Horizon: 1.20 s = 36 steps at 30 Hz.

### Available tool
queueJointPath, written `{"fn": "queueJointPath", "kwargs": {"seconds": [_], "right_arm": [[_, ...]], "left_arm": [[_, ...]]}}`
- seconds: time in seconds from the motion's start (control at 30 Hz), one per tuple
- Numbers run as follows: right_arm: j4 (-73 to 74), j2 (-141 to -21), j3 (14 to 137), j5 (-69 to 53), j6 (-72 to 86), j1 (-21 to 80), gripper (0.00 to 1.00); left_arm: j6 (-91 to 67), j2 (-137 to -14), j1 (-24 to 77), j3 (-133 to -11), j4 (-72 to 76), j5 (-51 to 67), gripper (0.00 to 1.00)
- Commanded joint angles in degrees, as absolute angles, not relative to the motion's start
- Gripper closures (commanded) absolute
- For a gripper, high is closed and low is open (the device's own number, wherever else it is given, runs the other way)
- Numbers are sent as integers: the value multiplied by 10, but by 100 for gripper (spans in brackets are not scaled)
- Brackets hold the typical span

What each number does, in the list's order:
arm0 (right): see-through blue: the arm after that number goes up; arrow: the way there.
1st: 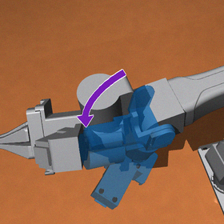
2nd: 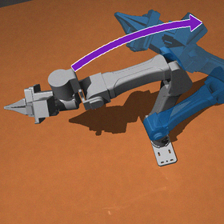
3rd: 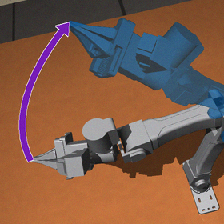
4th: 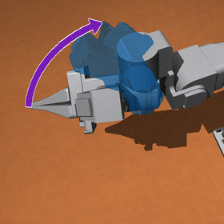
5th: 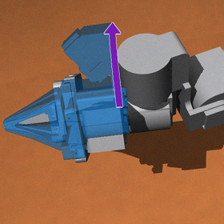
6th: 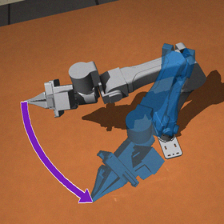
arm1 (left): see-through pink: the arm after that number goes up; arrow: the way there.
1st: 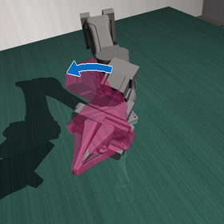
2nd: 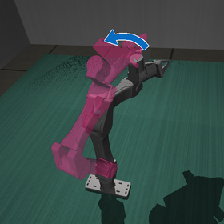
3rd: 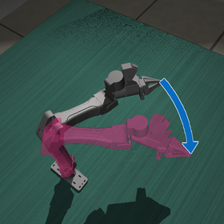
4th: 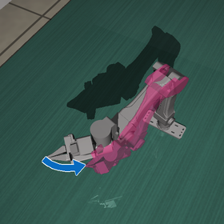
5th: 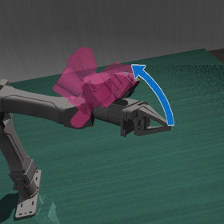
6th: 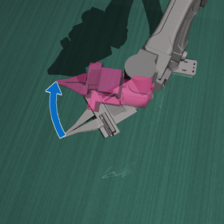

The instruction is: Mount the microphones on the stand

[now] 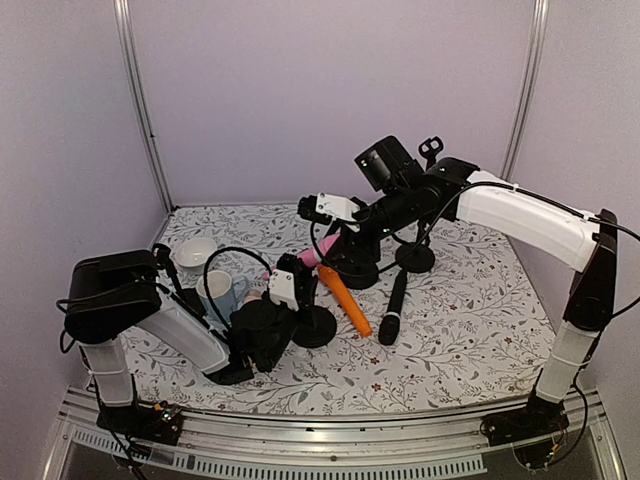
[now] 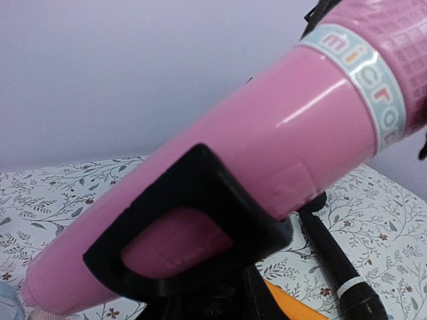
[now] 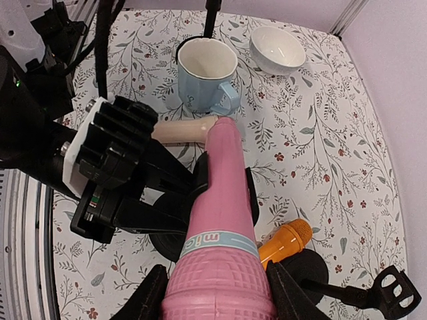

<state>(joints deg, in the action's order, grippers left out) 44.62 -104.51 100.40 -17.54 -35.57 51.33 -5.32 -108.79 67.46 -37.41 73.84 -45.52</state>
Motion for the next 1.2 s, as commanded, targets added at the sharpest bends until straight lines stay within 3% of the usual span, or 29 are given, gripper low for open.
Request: {"fn": "queueJointPath", "kwargs": {"seconds": [0.0, 0.23, 0.33, 0.53, 0.63, 0.77, 0.9, 1.17], "right_arm": [[520, -1149, 950, -182, -349, 541, 100], [522, -1126, 953, -176, -349, 541, 98], [523, -1090, 958, -169, -349, 540, 80], [518, -989, 981, -193, -346, 532, 28], [523, -946, 994, -220, -343, 516, 11], [513, -892, 969, -267, -337, 467, 6], [419, -801, 819, -372, -320, 357, 5], [250, -671, 579, -489, -269, 124, 8]], "left_arm": [[-11, -1083, 723, -421, 804, -287, 100], [-11, -1083, 723, -419, 802, -291, 100], [-12, -1083, 723, -419, 799, -293, 100], [-10, -1081, 723, -414, 799, -311, 100], [-8, -1079, 722, -411, 799, -314, 100], [4, -1074, 718, -394, 818, -303, 100], [25, -1035, 717, -377, 809, -276, 100], [19, -914, 698, -440, 544, -106, 100]]}}
